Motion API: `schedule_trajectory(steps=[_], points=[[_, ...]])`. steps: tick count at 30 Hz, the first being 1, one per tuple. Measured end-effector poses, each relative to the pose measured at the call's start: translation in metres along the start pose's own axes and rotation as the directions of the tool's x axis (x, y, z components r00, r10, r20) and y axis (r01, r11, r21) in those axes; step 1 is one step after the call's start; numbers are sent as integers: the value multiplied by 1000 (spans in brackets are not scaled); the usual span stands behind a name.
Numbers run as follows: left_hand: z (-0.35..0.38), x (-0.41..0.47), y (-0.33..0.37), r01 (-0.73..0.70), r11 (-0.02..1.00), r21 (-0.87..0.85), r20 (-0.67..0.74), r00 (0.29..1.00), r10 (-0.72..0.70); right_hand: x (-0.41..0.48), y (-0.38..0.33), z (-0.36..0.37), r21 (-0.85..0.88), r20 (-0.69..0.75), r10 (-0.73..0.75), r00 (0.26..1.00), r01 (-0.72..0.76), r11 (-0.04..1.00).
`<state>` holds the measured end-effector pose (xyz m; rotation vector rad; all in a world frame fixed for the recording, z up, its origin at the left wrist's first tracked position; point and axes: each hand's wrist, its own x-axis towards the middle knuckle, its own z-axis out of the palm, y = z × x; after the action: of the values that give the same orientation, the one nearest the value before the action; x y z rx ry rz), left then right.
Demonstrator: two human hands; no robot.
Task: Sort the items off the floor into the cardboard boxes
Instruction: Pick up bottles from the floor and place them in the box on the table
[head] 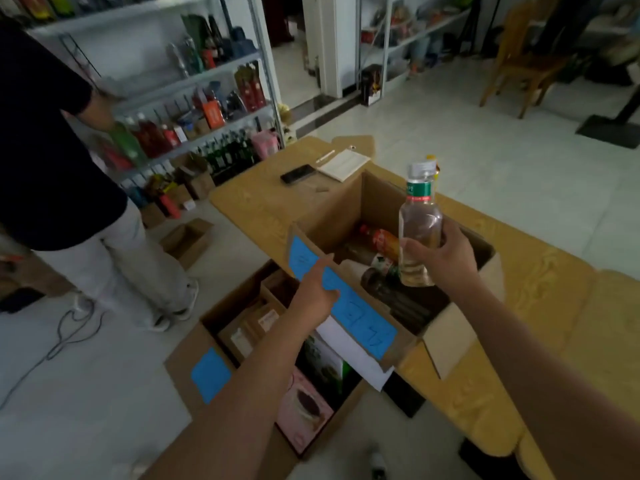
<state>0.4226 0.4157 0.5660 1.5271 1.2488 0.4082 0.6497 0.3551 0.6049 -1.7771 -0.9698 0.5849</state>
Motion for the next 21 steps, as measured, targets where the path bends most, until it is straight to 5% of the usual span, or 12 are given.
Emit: schedule_trajectory(steps=[4,9,17,21], points=[[27,20,3,21,968,248,150,987,-60,46,37,-3,-169,73,94,993,-81,982],[29,31,6,98,953,288,146,979,-145,75,70,17,-422,258,259,931,-133,897],[19,33,6,109,953,284,167,973,-161,94,85,53,-747,507,498,703,70,661],[16,32,4,115,969,218,170,973,-154,93,82,58,-838,517,517,682,280,468]])
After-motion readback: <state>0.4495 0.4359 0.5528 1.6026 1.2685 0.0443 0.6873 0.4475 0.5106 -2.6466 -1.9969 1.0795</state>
